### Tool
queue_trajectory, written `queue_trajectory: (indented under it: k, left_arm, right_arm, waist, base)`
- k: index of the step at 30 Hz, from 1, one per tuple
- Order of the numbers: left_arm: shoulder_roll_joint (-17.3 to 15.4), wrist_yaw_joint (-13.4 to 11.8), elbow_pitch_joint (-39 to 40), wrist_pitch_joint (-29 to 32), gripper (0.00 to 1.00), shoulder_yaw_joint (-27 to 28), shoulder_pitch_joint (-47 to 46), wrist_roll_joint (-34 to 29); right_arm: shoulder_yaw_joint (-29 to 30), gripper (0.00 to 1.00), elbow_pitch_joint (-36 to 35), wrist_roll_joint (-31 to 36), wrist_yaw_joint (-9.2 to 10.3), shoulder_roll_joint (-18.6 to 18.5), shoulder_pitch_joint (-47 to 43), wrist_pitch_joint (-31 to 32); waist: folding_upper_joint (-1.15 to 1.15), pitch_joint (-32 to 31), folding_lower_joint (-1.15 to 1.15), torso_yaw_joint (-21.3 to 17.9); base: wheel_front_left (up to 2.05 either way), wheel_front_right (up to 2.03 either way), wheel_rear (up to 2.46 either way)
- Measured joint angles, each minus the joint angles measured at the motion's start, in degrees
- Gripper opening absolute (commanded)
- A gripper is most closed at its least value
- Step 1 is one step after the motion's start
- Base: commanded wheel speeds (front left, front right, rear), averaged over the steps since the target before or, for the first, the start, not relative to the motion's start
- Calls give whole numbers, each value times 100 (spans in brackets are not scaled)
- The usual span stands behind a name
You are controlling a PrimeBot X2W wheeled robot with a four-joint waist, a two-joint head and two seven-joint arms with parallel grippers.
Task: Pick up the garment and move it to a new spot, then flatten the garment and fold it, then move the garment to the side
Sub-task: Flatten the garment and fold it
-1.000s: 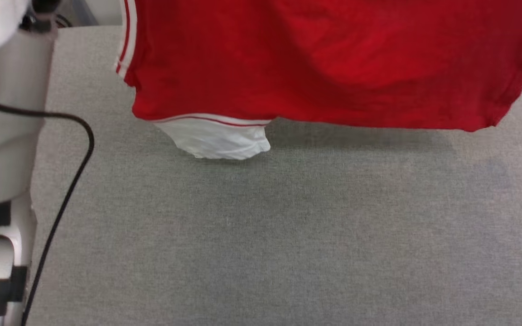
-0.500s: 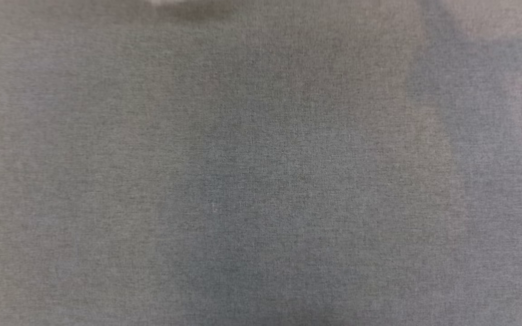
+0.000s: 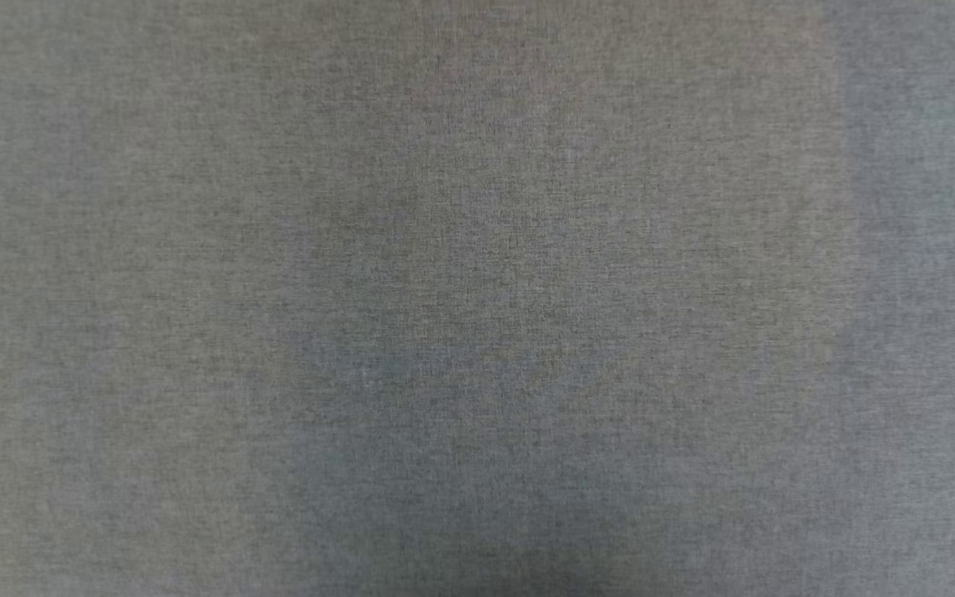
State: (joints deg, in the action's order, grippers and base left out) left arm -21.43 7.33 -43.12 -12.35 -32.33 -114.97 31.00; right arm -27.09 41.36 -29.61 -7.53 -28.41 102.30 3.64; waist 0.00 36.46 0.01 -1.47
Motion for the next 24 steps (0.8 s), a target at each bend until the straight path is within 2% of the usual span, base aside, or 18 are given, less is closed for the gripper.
queue_trajectory:
  k: [10, 18, 24]
  left_arm:
    - [-197, 0, -3, -224, 0, -238, 1087, 311]
    - [-379, -11, 1002, -231, 0, 87, 2652, 194]
    - [-413, -216, 1666, -231, 0, 376, 4262, -26]
  right_arm:
    - [-525, 0, 541, -419, 0, 237, -792, -606]
    - [-1054, 0, 546, -918, 0, 223, -1766, -1013]
    - [-1573, 0, 272, -1326, 0, 73, -2709, -1196]
  waist:
    - [0, 244, 0, -1]
    - [0, -54, -1, 41]
    - [0, -415, -1, 90]
  base:
    - [0, 0, 0]
    - [0, 0, 0]
    - [0, 0, 0]
